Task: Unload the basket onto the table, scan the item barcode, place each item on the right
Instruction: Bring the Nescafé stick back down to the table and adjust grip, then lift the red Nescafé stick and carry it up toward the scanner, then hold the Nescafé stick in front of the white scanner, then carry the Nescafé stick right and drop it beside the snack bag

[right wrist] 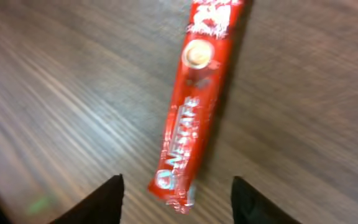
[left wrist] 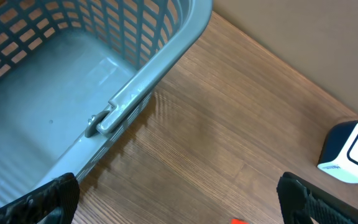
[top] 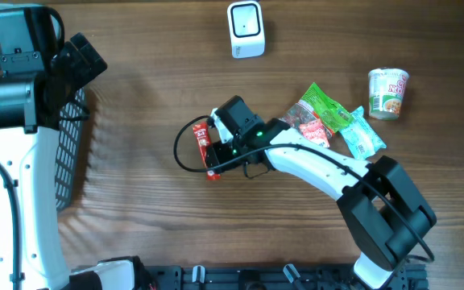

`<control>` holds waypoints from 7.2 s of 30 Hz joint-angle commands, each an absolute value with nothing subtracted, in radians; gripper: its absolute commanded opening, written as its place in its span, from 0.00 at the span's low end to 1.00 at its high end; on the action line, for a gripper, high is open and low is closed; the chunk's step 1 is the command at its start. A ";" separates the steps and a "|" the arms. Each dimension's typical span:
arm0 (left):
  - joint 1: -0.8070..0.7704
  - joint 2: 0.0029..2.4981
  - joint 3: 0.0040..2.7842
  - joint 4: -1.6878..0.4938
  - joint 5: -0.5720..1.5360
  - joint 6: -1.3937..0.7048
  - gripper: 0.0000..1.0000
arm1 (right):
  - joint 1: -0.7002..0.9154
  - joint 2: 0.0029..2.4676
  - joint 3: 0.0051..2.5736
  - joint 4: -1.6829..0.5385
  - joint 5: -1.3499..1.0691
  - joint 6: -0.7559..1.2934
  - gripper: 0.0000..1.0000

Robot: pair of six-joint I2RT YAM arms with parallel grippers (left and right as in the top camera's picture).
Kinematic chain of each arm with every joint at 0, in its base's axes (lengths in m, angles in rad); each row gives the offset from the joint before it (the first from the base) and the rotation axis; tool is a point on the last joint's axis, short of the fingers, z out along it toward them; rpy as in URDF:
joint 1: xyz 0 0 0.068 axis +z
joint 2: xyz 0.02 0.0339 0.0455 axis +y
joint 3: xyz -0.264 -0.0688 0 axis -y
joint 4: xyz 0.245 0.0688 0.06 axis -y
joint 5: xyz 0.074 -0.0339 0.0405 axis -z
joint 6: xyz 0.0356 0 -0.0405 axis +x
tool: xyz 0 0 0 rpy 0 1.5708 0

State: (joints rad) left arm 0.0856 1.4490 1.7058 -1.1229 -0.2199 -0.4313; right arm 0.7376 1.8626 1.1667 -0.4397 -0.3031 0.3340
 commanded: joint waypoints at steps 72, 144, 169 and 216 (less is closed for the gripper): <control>0.090 1.446 1.716 -1.122 -0.229 -0.423 1.00 | 0.540 1.701 1.320 -0.777 -0.562 -0.152 0.45; 0.090 1.446 1.716 -1.122 -0.229 -0.423 1.00 | 0.168 1.267 1.098 -0.337 -1.142 0.270 0.04; 0.090 1.446 1.716 -1.122 -0.229 -0.423 1.00 | 0.372 2.443 2.178 -0.710 -0.209 0.183 0.04; 0.090 1.446 1.716 -1.122 -0.229 -0.423 1.00 | 0.053 1.679 1.456 -1.243 0.051 0.280 1.00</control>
State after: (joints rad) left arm 0.0856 1.4490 1.7058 -1.1225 -0.2199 -0.4313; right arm 0.0551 1.6844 1.4410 -1.2407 0.0746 0.3023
